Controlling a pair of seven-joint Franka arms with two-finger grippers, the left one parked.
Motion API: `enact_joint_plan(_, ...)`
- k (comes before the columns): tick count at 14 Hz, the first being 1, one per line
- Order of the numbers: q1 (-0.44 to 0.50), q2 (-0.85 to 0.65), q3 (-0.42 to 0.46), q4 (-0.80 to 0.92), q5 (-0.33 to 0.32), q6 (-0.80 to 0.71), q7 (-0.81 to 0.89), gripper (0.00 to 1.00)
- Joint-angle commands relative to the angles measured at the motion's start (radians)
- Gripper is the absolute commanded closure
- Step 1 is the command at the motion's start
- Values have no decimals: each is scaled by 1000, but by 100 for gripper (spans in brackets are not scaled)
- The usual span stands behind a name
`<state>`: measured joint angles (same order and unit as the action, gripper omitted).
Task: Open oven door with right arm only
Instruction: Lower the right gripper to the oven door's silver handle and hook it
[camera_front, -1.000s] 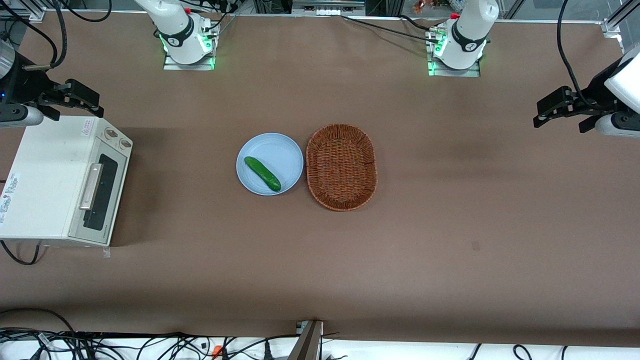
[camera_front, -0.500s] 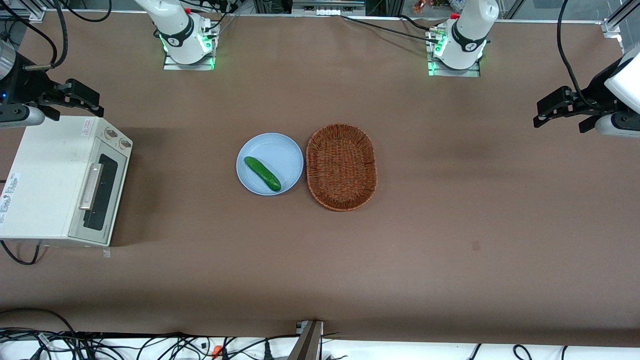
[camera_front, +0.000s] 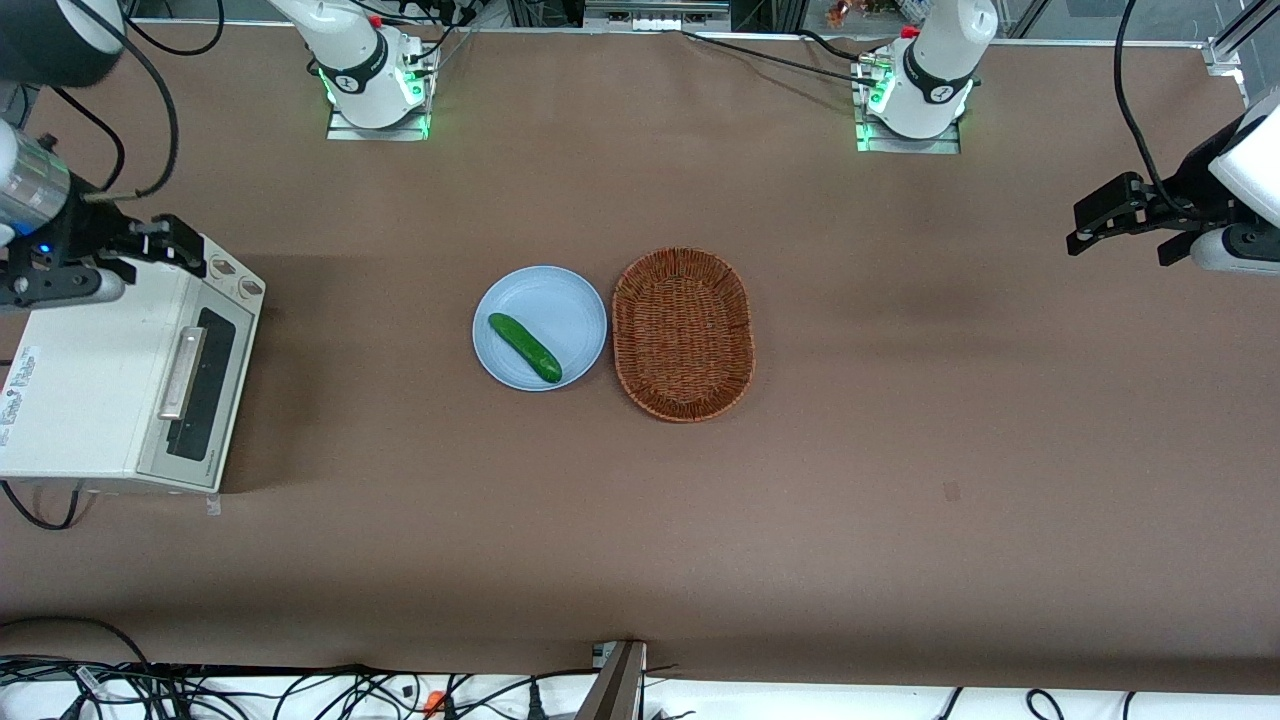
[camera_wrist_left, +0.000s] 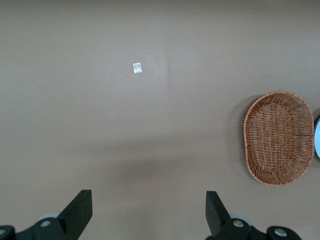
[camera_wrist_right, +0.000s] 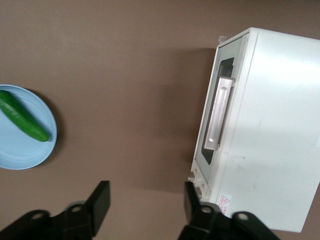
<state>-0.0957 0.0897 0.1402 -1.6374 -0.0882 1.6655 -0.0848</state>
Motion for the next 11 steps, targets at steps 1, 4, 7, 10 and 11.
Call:
enact_joint_plan(1, -25, 10, 4, -61, -39, 77, -18, 63)
enact_joint_plan(4, -42, 54, -14, -87, -62, 143, -20, 85)
enact_joint_plan(7, -70, 131, -33, -85, -88, 216, -42, 95)
enact_joint_plan(10, -110, 205, -34, -85, -88, 315, -90, 100)
enact_joint_plan(11, -111, 217, -34, -84, -88, 326, -89, 100)
